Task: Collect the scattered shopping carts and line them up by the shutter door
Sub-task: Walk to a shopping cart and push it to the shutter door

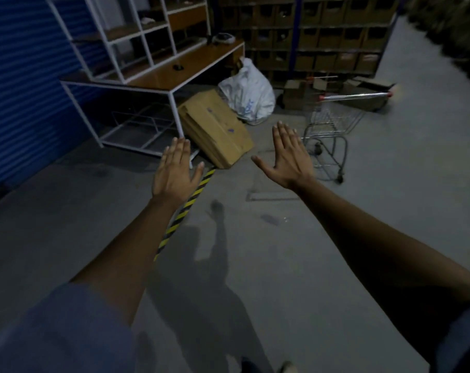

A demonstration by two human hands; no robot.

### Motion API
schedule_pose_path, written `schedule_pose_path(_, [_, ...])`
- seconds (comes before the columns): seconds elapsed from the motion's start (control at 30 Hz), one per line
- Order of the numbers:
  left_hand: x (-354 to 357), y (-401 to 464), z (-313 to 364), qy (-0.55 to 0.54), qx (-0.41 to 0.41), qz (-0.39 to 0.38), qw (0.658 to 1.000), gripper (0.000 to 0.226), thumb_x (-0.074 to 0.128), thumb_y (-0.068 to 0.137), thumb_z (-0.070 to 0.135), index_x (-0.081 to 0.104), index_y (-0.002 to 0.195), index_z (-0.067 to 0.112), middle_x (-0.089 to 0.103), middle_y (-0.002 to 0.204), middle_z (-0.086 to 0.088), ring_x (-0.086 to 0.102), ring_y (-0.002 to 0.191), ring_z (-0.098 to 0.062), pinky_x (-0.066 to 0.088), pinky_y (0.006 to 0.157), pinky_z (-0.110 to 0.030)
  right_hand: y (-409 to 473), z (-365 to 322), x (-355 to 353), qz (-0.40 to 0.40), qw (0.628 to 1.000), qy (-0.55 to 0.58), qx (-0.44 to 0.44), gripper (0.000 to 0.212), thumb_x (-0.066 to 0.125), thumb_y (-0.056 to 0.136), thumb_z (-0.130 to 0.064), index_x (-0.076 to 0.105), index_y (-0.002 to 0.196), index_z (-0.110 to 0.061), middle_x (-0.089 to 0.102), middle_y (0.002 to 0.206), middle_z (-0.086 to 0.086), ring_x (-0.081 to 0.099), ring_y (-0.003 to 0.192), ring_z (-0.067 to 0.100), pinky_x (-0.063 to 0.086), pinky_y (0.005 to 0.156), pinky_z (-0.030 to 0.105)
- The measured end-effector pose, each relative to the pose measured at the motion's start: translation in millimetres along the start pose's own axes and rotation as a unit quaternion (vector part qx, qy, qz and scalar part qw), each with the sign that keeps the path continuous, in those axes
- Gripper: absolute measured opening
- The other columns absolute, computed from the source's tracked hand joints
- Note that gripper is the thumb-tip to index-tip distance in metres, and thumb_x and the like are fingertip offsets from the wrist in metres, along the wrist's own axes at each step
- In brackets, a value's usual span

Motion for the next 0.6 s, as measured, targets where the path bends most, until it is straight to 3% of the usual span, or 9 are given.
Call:
schedule_pose_path(0.43, [70.9,136.0,194.8,-0.064,0.097,0.011,0.993,0.076,0.031,0.106,0.056,0.033,0.159,0.001,0.032,0.167,-0.017,0.023,0.158,-0.029,0.019,0.129,-0.044,13.0,208.4,-29.5,0.009,0.995,-0.048,0.084,0.111,0.015,0.093,-0.091,0.008,0.168,-0.009,0.004,0.176,0.01,0.002,0.163,0.024,0.008,0.131,0.047])
schedule_pose_path(0.6, [94.2,161.4,268.1,-0.093,0.143,0.008,0.985,0.077,0.03,0.106,0.058,0.034,0.159,0.001,0.032,0.167,-0.017,0.025,0.157,-0.029,0.019,0.129,-0.044,-8.2,272.4,-40.3,0.009,0.989,-0.08,0.121,0.106,0.02,0.097,-0.085,0.01,0.167,-0.006,0.005,0.176,0.013,0.002,0.163,0.024,0.0,0.132,0.042])
Point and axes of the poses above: each hand's wrist, its own y-axis towards the middle knuckle, its own x-axis out of the palm, z = x × y, the point moved 9 cm from there along y, towards the middle knuckle
